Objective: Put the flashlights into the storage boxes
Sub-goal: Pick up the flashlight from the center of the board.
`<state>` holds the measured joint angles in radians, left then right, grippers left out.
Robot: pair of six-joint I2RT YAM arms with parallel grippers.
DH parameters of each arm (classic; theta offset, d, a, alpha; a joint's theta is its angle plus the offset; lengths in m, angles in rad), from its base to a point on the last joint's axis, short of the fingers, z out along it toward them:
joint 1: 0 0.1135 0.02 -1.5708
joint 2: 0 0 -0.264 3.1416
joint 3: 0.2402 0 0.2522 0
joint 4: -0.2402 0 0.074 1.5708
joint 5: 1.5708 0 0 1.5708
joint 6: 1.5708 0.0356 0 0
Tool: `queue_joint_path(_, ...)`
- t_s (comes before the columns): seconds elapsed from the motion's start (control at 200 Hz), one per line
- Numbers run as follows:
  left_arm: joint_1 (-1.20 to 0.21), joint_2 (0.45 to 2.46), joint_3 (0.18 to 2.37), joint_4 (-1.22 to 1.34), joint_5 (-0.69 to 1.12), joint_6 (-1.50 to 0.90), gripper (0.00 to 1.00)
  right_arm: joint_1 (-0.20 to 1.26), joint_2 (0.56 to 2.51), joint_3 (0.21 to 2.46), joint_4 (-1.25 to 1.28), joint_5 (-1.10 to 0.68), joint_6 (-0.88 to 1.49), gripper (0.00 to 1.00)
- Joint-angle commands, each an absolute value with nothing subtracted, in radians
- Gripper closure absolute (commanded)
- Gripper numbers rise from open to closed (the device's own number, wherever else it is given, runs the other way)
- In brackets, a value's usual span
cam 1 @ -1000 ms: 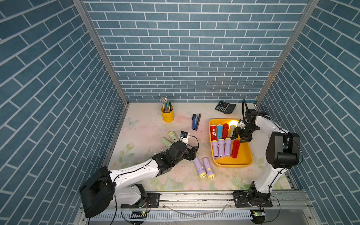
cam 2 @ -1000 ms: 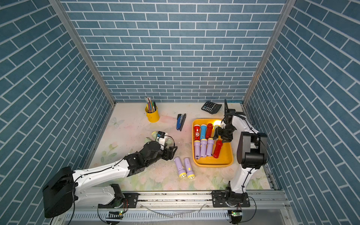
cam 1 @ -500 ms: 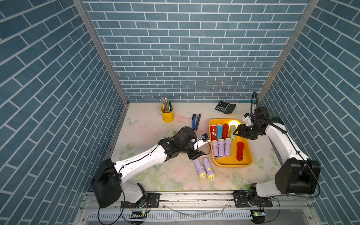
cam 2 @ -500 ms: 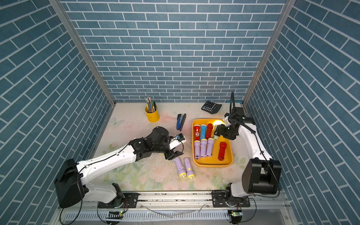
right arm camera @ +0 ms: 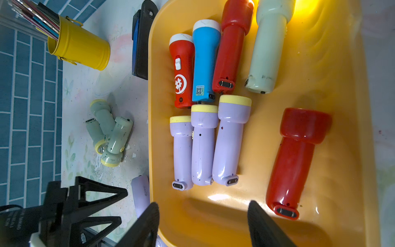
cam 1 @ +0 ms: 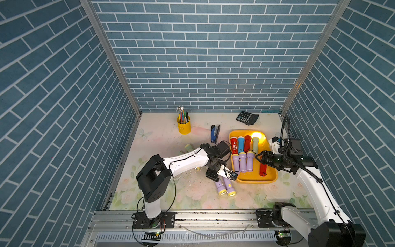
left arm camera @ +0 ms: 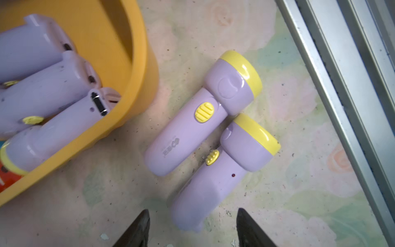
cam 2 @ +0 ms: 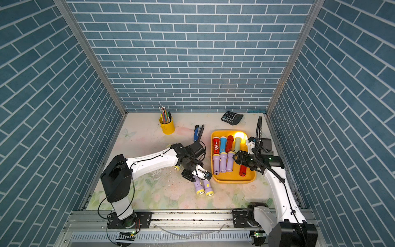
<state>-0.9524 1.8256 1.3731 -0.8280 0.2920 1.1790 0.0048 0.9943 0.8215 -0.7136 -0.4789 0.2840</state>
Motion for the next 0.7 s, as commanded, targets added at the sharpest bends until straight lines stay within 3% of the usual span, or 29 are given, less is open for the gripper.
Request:
queue_joint_path(0.0, -0.958, 1.856, 1.396, -0.940, 0.284, 1.304, 0.35, 0.008, 0.964, 0.801, -0.698, -0.493, 0.298, 0.33)
queue_joint_path(0.23, -0.964, 1.891, 1.304, -0.788, 0.154, 1.294, 0.34, 0.008, 0.964, 0.795, -0.683, -0.502, 0.308, 0.34)
queue_joint_path(0.455, -0.965, 1.920, 1.261, -0.743, 0.149, 1.293, 0.36, 0.008, 0.970, 0.789, -0.664, -0.510, 0.321, 0.34)
queue_joint_path(0.695, -0.965, 1.877, 1.233, -0.885, 0.270, 1.213, 0.66, 0.009, 0.959, 0.771, -0.636, -0.523, 0.337, 0.34)
